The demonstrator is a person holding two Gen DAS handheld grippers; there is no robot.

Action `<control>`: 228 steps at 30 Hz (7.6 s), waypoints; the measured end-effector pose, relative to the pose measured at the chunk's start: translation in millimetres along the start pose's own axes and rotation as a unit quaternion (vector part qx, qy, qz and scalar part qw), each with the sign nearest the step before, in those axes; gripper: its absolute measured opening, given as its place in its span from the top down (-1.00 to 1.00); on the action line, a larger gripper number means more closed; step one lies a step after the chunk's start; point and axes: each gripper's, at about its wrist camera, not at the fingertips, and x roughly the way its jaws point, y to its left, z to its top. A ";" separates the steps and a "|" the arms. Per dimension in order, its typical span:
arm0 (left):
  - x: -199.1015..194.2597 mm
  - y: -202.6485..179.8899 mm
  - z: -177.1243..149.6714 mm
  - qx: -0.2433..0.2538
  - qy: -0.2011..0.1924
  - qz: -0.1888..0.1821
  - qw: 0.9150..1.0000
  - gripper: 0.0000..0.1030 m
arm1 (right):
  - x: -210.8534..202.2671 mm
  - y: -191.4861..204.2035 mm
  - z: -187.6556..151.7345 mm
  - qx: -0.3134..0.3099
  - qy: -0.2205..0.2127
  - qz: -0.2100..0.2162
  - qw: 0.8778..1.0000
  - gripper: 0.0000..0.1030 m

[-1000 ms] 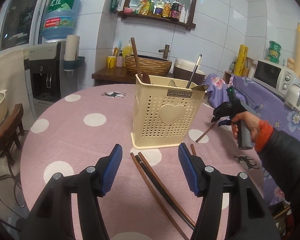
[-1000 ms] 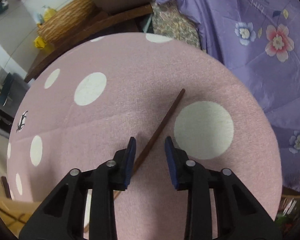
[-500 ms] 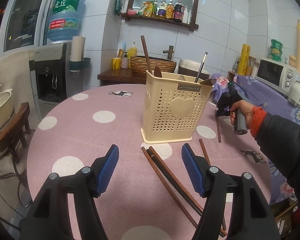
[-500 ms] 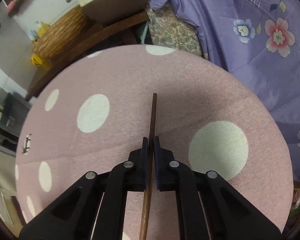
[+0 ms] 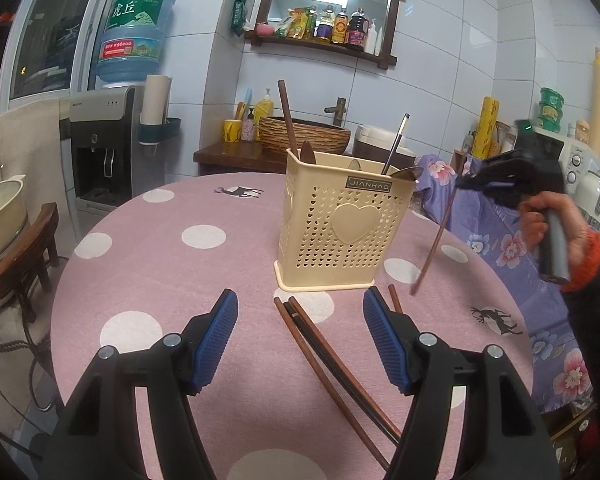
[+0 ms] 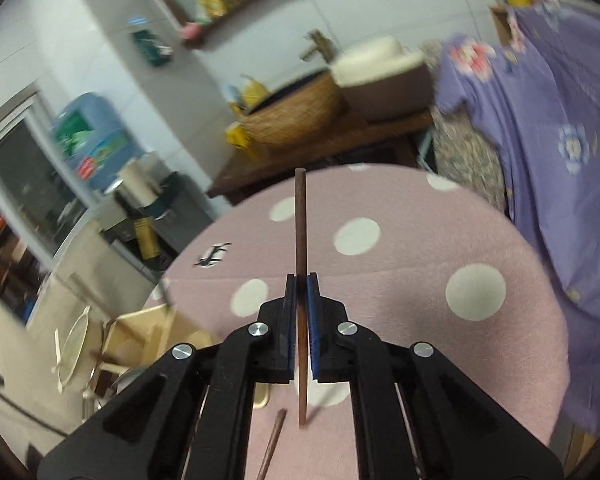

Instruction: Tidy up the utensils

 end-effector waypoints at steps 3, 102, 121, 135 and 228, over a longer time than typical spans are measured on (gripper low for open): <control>0.1 -2.7 -0.4 -0.004 0.003 -0.006 1.000 -0.26 | -33.1 23.5 -2.7 -0.056 -0.032 0.009 0.998 0.90; -12.1 -1.3 -15.3 -0.039 0.022 -0.016 0.999 -0.33 | -151.9 205.0 76.6 -0.215 -0.175 0.019 0.961 0.85; -10.4 6.9 -22.2 -0.050 0.030 -0.008 0.998 -0.35 | -15.9 155.5 27.6 -0.130 -0.054 0.023 0.990 0.85; -9.4 3.7 -25.0 -0.050 0.027 0.002 0.998 -0.63 | -44.7 133.6 -2.3 -0.149 -0.131 0.004 0.980 -0.17; 122.9 13.4 -14.7 0.030 0.201 0.116 0.972 0.29 | 92.7 75.4 -177.4 -0.111 0.140 -0.135 0.975 0.48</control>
